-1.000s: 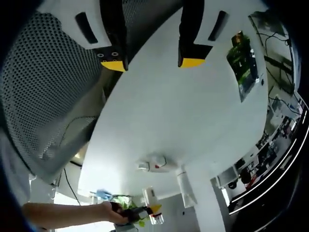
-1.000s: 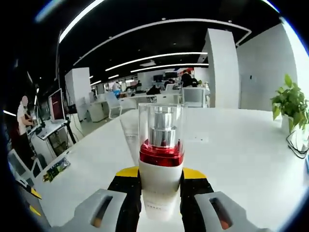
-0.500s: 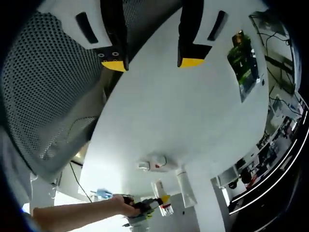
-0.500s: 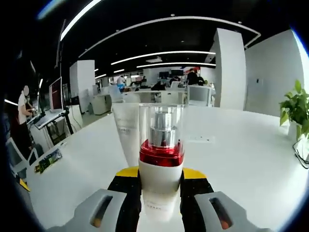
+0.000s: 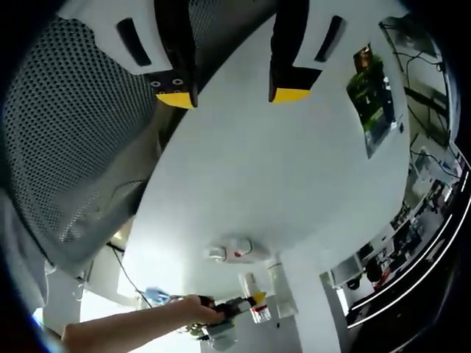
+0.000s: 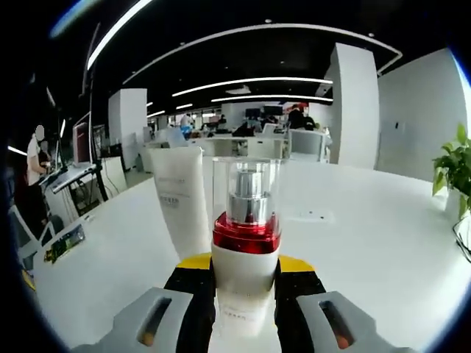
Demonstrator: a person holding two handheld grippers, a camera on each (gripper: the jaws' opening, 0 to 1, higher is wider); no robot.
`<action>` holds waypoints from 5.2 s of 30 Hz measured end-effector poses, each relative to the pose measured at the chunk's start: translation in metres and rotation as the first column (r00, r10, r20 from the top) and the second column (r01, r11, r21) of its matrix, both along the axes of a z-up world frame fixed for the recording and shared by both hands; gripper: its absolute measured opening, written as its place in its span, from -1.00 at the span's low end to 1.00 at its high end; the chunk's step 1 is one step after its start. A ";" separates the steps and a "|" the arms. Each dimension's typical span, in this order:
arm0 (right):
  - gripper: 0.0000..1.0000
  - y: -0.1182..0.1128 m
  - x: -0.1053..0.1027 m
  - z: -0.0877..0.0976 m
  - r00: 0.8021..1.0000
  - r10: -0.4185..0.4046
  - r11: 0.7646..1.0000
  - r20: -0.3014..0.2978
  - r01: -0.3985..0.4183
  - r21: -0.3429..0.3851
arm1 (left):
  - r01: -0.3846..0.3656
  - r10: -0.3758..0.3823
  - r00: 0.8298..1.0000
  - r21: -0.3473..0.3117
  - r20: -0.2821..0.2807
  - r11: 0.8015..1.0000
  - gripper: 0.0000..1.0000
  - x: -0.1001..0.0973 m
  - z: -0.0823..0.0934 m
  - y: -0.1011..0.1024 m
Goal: Arrange the skincare products in the storage area until every visible bottle or jar stands upright without overlapping.
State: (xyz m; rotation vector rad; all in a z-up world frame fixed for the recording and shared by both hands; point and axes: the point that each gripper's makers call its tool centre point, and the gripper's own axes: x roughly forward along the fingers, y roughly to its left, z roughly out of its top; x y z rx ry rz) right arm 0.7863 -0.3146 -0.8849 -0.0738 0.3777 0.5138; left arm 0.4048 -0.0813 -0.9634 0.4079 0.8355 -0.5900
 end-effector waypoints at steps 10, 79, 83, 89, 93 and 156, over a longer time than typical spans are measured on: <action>-0.50 0.002 0.016 -0.013 1.000 0.009 1.000 -0.002 -0.009 -0.024 | -0.007 0.007 1.000 0.001 -0.013 1.000 -0.31 -0.001 -0.002 0.002; -0.47 0.013 -0.014 -0.011 0.829 0.553 0.832 -0.082 -0.555 -0.003 | 0.014 -0.014 0.998 0.006 -0.069 1.000 -0.52 -0.009 -0.009 0.000; -0.47 0.018 -0.017 -0.009 0.834 0.546 0.836 -0.077 -0.548 -0.004 | 0.015 -0.015 0.997 0.005 -0.071 1.000 -0.52 -0.009 -0.009 0.000; -0.47 0.028 -0.019 -0.007 0.837 0.543 0.838 -0.074 -0.545 -0.010 | 0.016 -0.016 0.997 0.007 -0.072 1.000 -0.52 -0.009 -0.010 0.000; -0.47 0.034 -0.020 -0.006 0.842 0.535 0.843 -0.070 -0.537 -0.010 | 0.015 -0.014 0.998 0.009 -0.066 1.000 -0.53 -0.008 -0.009 0.000; -0.73 0.016 -0.177 -0.100 0.953 0.033 0.980 -0.301 -0.090 -0.179 | 0.004 -0.005 1.000 0.052 0.024 0.999 -0.54 0.000 0.003 0.008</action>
